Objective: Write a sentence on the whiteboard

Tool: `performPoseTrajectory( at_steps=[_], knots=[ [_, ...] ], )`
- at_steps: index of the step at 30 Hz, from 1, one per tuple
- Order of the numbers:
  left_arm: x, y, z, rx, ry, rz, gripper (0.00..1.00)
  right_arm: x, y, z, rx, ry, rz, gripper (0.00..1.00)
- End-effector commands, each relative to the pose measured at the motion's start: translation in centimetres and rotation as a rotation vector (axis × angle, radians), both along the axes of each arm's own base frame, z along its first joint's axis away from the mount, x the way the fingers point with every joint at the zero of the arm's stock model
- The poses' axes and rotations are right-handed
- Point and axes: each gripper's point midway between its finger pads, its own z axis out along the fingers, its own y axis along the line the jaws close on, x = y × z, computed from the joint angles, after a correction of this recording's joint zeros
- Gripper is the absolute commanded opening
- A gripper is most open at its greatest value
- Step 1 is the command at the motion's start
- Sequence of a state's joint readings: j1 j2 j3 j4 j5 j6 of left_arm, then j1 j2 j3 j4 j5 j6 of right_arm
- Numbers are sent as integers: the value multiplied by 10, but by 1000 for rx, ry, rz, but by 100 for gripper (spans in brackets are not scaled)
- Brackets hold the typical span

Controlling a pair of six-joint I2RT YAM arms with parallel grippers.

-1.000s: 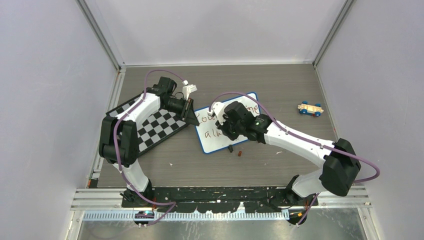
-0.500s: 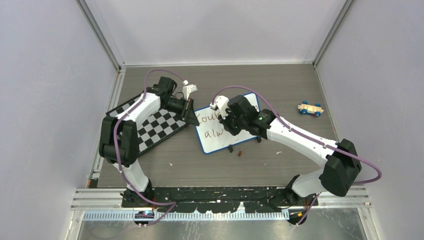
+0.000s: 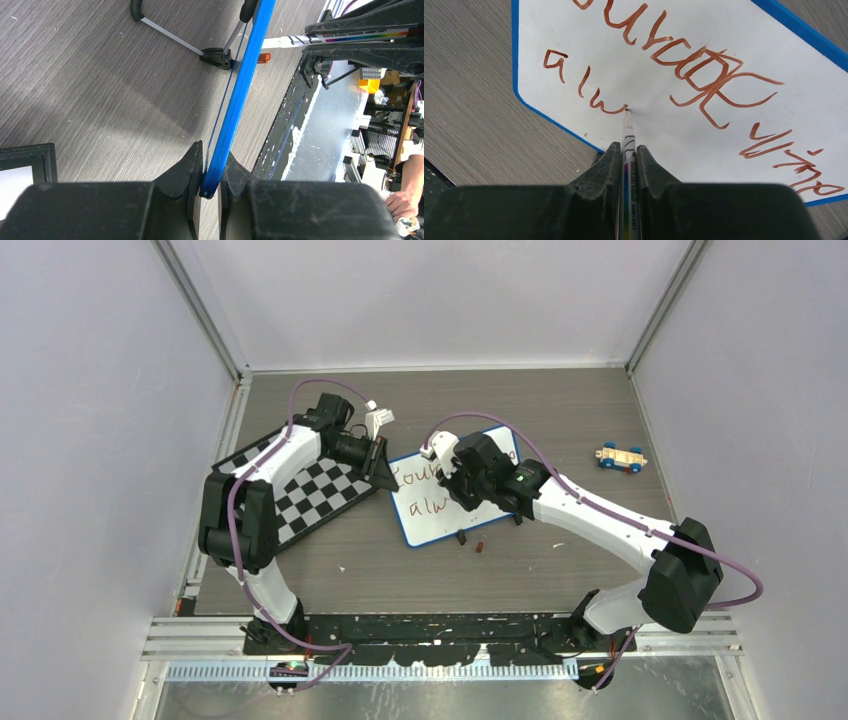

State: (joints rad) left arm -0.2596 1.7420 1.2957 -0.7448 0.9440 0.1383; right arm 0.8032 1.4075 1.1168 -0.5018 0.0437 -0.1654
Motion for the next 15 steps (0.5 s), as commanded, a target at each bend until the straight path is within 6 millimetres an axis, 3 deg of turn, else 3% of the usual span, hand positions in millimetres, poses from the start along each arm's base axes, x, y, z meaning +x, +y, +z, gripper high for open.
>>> performPoseTrajectory(
  at_steps=[1, 15],
  knots=[
    [6, -1, 0, 20, -26, 4, 0, 20, 10, 22, 61, -73, -42, 0],
    [6, 0, -1, 22, -27, 3, 0, 9, 19, 11, 95, -17, -11, 0]
  ],
)
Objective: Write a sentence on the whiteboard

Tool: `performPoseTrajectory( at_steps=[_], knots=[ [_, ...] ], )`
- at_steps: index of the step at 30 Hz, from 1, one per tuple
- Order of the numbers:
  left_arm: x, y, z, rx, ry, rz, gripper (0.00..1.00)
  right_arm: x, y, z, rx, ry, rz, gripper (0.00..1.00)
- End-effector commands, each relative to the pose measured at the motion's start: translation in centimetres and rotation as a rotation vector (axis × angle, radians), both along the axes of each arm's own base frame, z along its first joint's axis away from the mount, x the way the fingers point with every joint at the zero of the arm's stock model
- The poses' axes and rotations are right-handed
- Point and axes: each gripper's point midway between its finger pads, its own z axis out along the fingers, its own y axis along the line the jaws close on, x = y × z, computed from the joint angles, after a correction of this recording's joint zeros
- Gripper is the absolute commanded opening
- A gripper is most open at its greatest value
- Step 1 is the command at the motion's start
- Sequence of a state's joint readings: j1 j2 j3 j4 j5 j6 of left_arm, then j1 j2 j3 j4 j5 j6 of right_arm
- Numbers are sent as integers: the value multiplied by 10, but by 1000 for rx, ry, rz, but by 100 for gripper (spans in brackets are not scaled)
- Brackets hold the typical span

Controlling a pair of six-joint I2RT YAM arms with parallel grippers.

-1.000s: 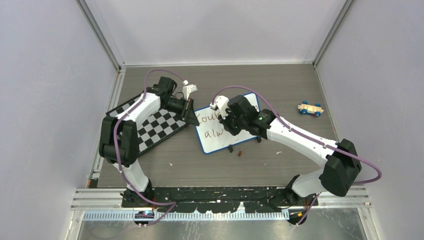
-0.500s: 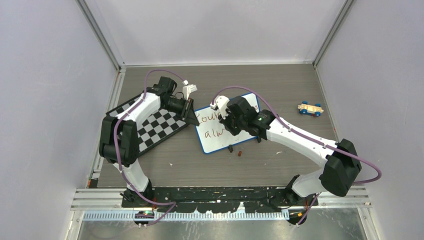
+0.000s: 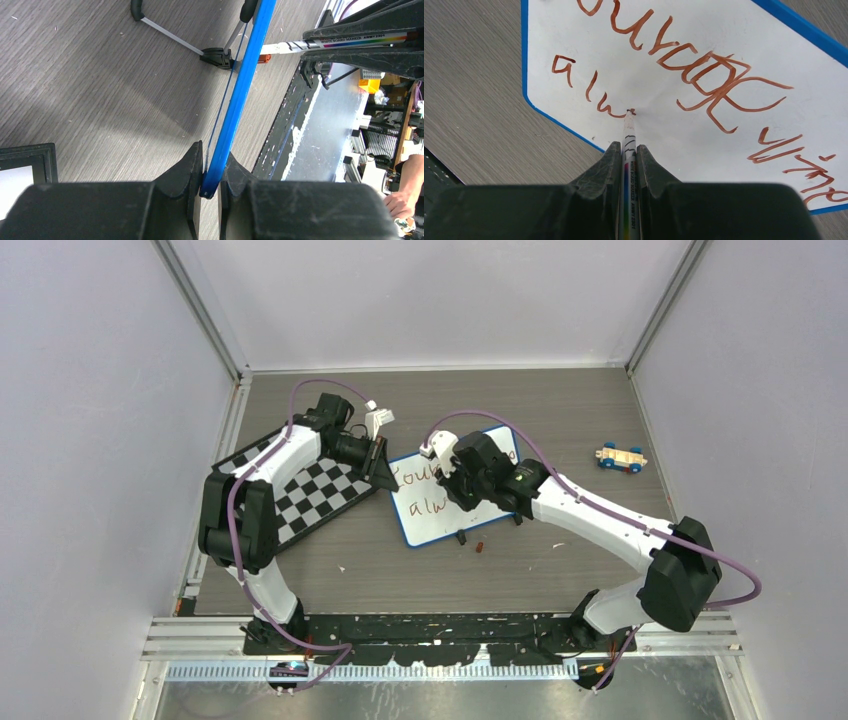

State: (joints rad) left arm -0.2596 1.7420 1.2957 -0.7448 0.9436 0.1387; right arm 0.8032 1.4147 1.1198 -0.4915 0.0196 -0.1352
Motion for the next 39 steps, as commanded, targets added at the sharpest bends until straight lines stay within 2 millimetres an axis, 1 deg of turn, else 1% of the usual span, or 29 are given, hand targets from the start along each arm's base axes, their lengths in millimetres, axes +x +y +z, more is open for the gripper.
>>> performPoseTrajectory(
  at_steps=[1, 10, 13, 17, 25, 27, 33, 39],
  knots=[
    [6, 0, -1, 23, -26, 3, 0, 10, 12, 10, 60, -38, -7, 0],
    [5, 0, -1, 26, -25, 3, 0, -1, 0, -10, 7, -5, 6, 0],
    [6, 0, -1, 26, -26, 3, 0, -3, -3, -12, 0, -2, 9, 0],
    [6, 0, -1, 24, -25, 3, 0, -1, -5, -5, 1, -23, 5, 0],
    [6, 0, 0, 24, -27, 4, 0, 19, -6, 22, 33, -82, -37, 0],
    [5, 0, 0, 24, -25, 3, 0, 22, -5, 25, 38, -87, -40, 0],
    [5, 0, 0, 25, -29, 3, 0, 23, -5, 25, 37, -88, -40, 0],
    [6, 0, -1, 24, -28, 2, 0, 14, -9, 12, 24, -50, -32, 0]
  ],
)
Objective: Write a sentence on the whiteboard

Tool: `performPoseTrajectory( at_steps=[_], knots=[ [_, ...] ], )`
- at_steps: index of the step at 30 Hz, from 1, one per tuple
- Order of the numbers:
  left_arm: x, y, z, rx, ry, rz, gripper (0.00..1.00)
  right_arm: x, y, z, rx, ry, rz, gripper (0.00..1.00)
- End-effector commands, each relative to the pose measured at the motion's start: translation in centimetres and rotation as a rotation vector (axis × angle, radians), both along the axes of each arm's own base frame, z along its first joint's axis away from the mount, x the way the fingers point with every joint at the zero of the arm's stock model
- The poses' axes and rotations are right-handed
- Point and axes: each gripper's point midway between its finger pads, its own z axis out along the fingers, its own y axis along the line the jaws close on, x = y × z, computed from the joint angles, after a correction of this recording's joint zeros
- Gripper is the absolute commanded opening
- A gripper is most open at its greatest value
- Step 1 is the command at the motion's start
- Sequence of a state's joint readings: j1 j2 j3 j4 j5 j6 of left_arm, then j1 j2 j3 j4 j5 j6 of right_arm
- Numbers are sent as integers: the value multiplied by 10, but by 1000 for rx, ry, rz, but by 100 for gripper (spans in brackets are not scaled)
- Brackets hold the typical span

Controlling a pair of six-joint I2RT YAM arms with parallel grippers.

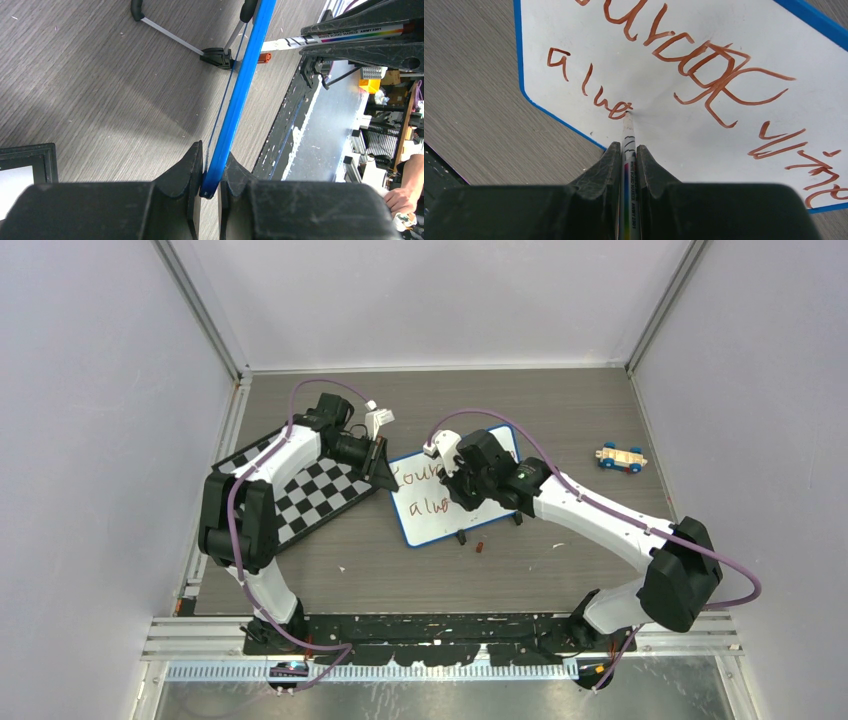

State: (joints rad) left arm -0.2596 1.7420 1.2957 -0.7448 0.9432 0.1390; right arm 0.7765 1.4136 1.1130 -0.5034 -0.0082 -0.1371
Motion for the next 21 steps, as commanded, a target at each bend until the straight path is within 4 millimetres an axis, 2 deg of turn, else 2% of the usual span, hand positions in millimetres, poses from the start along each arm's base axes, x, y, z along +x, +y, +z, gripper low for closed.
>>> performPoseTrajectory(
  at_steps=[1, 8, 17, 21],
  knots=[
    [6, 0, -1, 22, -26, 1, 0, 10, -5, 14, 18, -68, -25, 0],
    [6, -1, -2, 20, -22, 1, 0, -1, -12, 5, 5, -40, -17, 0],
    [6, -1, 1, 17, -29, 2, 0, 11, -5, 36, 42, -97, -25, 0],
    [6, -1, 2, 16, -30, 0, 0, 17, -1, 38, 45, -109, -30, 0]
  ],
)
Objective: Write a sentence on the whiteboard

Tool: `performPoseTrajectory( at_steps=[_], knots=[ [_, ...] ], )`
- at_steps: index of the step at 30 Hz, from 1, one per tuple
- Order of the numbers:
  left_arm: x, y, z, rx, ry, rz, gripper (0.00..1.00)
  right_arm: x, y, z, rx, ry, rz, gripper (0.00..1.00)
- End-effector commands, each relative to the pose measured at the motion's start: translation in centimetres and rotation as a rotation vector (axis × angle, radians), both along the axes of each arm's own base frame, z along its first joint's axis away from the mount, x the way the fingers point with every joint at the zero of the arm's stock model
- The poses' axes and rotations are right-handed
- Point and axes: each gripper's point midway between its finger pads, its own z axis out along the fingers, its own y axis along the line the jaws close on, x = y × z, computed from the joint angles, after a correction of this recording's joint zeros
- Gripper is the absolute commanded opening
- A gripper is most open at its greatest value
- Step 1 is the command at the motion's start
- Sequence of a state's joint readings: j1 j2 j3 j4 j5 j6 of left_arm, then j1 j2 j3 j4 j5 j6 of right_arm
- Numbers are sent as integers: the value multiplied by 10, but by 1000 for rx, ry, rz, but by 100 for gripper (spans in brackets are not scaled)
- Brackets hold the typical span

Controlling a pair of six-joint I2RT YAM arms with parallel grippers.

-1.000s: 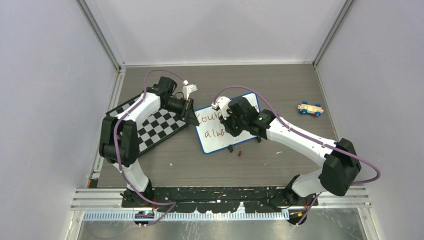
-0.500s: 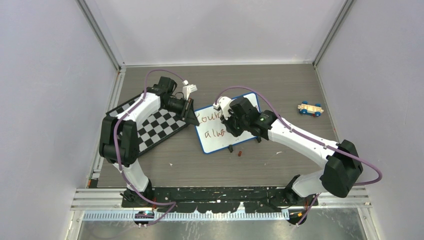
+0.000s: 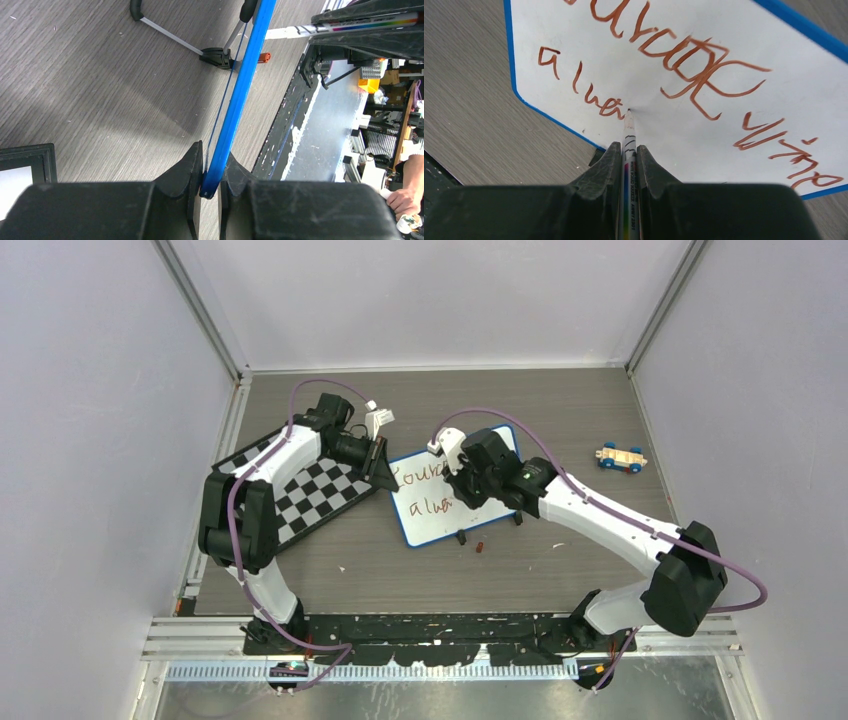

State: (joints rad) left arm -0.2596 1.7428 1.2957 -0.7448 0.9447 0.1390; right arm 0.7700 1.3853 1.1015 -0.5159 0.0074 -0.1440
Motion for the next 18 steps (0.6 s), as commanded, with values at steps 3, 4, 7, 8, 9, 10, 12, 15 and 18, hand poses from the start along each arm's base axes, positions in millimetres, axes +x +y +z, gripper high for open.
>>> performPoseTrajectory(
  at_steps=[3, 4, 7, 8, 9, 10, 12, 15, 18],
  knots=[
    [6, 0, 2, 19, -32, 1, 0, 19, 6, 27, 37, -91, -21, 0],
    [6, 0, 2, 19, -34, 0, 0, 20, 5, 25, 30, -90, -26, 0],
    [5, 0, 1, 20, -32, -1, 0, 18, 0, 16, 9, -82, -29, 0],
    [6, 0, 1, 19, -34, -1, 0, 17, -2, 14, 5, -79, -30, 0],
    [6, 0, 1, 20, -32, -1, 0, 15, -4, 12, 0, -75, -31, 0],
    [6, 0, 1, 19, -31, -1, 0, 14, -5, 10, -1, -72, -32, 0],
    [6, -1, 0, 19, -30, -1, 0, 9, -9, 6, -5, -62, -32, 0],
    [6, -1, 1, 19, -29, -1, 0, 3, -12, 2, -7, -45, -28, 0],
    [6, -1, 0, 18, -27, 0, 0, 4, -15, 5, -12, -57, -36, 0]
  ],
)
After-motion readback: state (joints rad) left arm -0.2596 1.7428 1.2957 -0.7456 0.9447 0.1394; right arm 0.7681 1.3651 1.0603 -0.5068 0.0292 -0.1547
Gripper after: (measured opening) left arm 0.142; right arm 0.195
